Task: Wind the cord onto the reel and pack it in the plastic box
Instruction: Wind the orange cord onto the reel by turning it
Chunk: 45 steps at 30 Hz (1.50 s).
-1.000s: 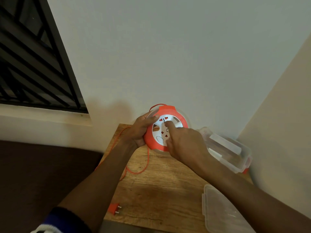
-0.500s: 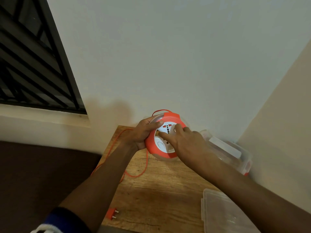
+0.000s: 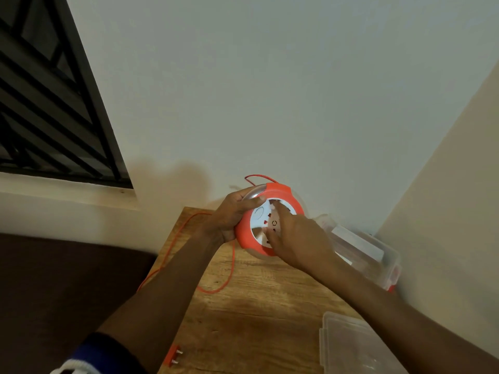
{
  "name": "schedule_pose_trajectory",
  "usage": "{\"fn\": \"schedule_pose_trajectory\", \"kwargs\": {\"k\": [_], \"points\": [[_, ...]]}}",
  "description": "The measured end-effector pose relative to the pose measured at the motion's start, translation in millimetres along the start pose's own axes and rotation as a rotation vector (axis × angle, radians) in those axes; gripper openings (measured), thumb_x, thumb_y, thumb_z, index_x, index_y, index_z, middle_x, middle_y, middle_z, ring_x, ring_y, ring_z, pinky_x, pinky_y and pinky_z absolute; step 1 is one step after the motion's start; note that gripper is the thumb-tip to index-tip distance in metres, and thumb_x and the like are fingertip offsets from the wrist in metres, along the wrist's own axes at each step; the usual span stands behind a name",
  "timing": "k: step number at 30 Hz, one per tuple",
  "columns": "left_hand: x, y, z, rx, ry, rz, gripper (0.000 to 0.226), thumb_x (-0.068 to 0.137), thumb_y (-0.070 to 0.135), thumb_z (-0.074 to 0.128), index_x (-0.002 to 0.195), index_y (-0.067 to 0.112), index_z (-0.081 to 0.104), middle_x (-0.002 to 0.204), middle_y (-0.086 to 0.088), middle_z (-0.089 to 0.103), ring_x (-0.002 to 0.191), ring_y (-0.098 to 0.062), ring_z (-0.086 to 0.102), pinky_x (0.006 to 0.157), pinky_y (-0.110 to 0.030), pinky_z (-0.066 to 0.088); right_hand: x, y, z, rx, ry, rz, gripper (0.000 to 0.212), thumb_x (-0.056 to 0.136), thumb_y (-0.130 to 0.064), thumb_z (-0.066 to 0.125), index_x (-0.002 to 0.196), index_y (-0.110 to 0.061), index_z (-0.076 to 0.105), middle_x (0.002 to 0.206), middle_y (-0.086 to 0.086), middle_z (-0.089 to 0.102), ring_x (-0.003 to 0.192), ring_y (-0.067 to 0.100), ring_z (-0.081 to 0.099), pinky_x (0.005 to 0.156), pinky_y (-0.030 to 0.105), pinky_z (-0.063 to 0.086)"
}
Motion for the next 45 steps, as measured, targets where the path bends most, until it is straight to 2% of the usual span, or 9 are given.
{"fn": "schedule_pose_trajectory", "kwargs": {"k": [3,6,9,13,16,21,31,39,45], "points": [[7,-3,-2,-0.028,0.029,-0.001,0.062,0.086,0.02,0.07,0.145,0.009,0.056,0.14,-0.027,0.062,0.121,-0.045,0.063,0.108,-0.063,0.045,3,6,-3,0.429,-0.12,0.19,0.066,0.09,-0.042,0.054,0.148,-0.024,0.028,0.119,0.002,0.065,0.095,0.027,0.067,0.084,0.041,0.054],[11,0,-4,-0.052,0.034,-0.007,0.064,0.085,0.024,0.072,0.145,0.014,0.056,0.134,-0.022,0.068,0.108,-0.036,0.07,0.096,-0.053,0.056,4,7,-4,0.757,-0.185,0.277,0.065,0.088,-0.036,0.055,0.146,-0.028,0.027,0.101,-0.005,0.07,0.071,0.022,0.073,0.068,0.036,0.053],[17,4,-4,-0.054,-0.007,-0.01,0.052,0.094,0.017,0.069,0.144,0.017,0.056,0.121,-0.011,0.077,0.097,-0.026,0.077,0.077,-0.038,0.063,2,9,-5,0.493,-0.12,0.133,0.057,0.086,-0.039,0.058,0.137,-0.026,0.037,0.083,-0.007,0.071,0.068,0.015,0.07,0.068,0.036,0.053],[17,8,-4,-0.048,-0.027,-0.005,0.054,0.092,0.019,0.069,0.144,0.017,0.057,0.127,-0.015,0.074,0.102,-0.03,0.076,0.081,-0.041,0.064,3,13,-13,-0.097,0.066,-0.162,0.04,0.087,-0.033,0.056,0.126,-0.027,0.052,0.105,-0.001,0.069,0.088,0.023,0.066,0.066,0.032,0.052],[17,9,-4,-0.025,-0.043,-0.027,0.046,0.089,0.023,0.07,0.134,0.024,0.064,0.128,-0.017,0.073,0.105,-0.033,0.074,0.087,-0.047,0.063,3,12,-10,-0.257,-0.001,-0.405,0.041,0.082,-0.02,0.069,0.121,-0.027,0.06,0.128,0.007,0.052,0.106,0.027,0.058,0.063,0.035,0.055],[17,4,-4,0.035,-0.057,-0.06,0.054,0.087,0.025,0.074,0.139,0.02,0.062,0.129,-0.014,0.073,0.107,-0.033,0.073,0.088,-0.046,0.059,2,12,-9,-0.379,-0.067,-0.502,0.053,0.079,-0.014,0.074,0.127,-0.03,0.058,0.148,0.009,0.033,0.123,0.032,0.044,0.075,0.04,0.055],[10,0,-9,0.002,-0.082,-0.093,0.036,0.085,0.024,0.075,0.12,0.03,0.072,0.122,-0.013,0.076,0.1,-0.032,0.077,0.076,-0.042,0.063,-6,4,-15,-0.515,-0.101,-0.579,0.035,0.087,-0.02,0.067,0.122,-0.017,0.062,0.156,0.01,0.024,0.127,0.035,0.04,0.086,0.045,0.05],[6,0,-3,0.06,-0.169,-0.124,0.055,0.09,0.021,0.072,0.143,0.015,0.059,0.134,-0.023,0.067,0.11,-0.039,0.069,0.089,-0.051,0.059,-9,7,-14,-0.757,-0.206,-0.756,0.038,0.087,-0.028,0.069,0.124,-0.024,0.061,0.159,0.008,0.021,0.128,0.039,0.038,0.091,0.05,0.046],[-1,3,-4,0.085,-0.159,-0.116,0.046,0.084,0.026,0.079,0.13,0.025,0.071,0.125,-0.016,0.074,0.103,-0.033,0.074,0.08,-0.044,0.062,-9,4,-6,-0.758,-0.166,-0.69,0.054,0.093,-0.031,0.06,0.141,-0.033,0.035,0.15,0.024,0.025,0.119,0.042,0.044,0.094,0.052,0.043]]}}
Point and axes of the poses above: each hand's wrist, its own x-axis towards the middle knuckle, its own z-axis out of the palm, y = z × x, the point moved 2 cm from there along x, towards the middle knuckle
